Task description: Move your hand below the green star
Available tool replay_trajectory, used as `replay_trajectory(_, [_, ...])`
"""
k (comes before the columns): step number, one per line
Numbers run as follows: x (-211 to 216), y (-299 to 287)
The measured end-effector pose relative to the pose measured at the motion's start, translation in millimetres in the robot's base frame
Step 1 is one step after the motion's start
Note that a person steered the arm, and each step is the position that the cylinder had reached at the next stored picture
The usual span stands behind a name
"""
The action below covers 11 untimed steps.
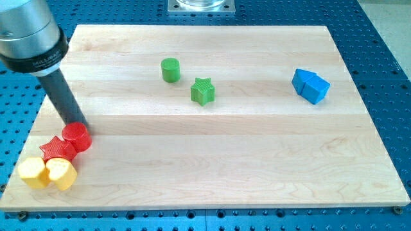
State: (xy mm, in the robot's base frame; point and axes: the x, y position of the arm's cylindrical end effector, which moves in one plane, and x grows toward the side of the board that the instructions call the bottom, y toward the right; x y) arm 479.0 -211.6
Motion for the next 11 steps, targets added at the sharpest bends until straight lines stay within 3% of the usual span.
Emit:
replay_trajectory(2, [40,167])
replay_trajectory(3, [19,244])
replay_trajectory(4, [-42,270])
replay_trajectory(7, [-88,251])
replay_trajectory(9, [-39,251])
replay_trajectory(11, [-20,248])
